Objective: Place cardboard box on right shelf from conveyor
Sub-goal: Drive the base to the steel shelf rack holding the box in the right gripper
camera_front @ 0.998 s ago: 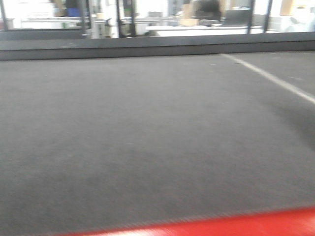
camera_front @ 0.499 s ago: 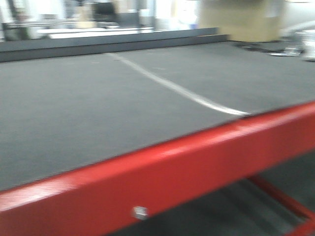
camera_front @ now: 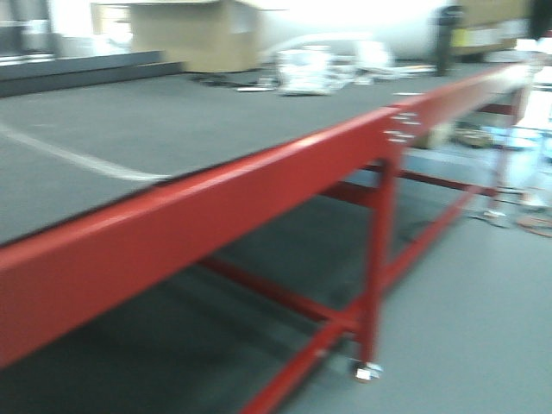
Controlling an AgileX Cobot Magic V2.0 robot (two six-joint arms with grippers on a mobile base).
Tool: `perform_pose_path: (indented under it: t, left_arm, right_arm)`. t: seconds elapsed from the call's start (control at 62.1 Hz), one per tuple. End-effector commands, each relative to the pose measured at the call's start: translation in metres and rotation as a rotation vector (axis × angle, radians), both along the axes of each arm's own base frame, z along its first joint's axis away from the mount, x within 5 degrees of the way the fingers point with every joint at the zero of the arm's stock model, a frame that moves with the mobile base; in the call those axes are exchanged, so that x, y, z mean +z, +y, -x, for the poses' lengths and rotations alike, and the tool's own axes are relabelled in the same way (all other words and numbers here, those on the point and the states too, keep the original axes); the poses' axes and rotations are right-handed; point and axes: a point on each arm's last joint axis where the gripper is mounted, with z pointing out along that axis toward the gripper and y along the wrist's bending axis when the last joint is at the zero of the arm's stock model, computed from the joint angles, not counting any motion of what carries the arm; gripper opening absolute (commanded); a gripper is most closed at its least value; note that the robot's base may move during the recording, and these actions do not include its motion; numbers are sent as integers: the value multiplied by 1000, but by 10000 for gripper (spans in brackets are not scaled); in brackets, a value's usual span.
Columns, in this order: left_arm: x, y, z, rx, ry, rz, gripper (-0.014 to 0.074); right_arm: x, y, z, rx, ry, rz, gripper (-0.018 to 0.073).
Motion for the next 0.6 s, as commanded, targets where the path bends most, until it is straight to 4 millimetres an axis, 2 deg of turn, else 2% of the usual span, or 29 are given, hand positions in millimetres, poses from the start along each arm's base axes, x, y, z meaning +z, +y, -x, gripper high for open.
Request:
perform_pose_path:
  t: [0.0, 0.579]
  left_arm:
    - [9, 0, 0, 3, -88, 11, -119]
    - [9, 0, 0, 3, -88, 11, -119]
  right_arm:
    - [19, 0, 2, 1, -135, 3, 41]
    - [19, 0, 2, 1, -135, 3, 41]
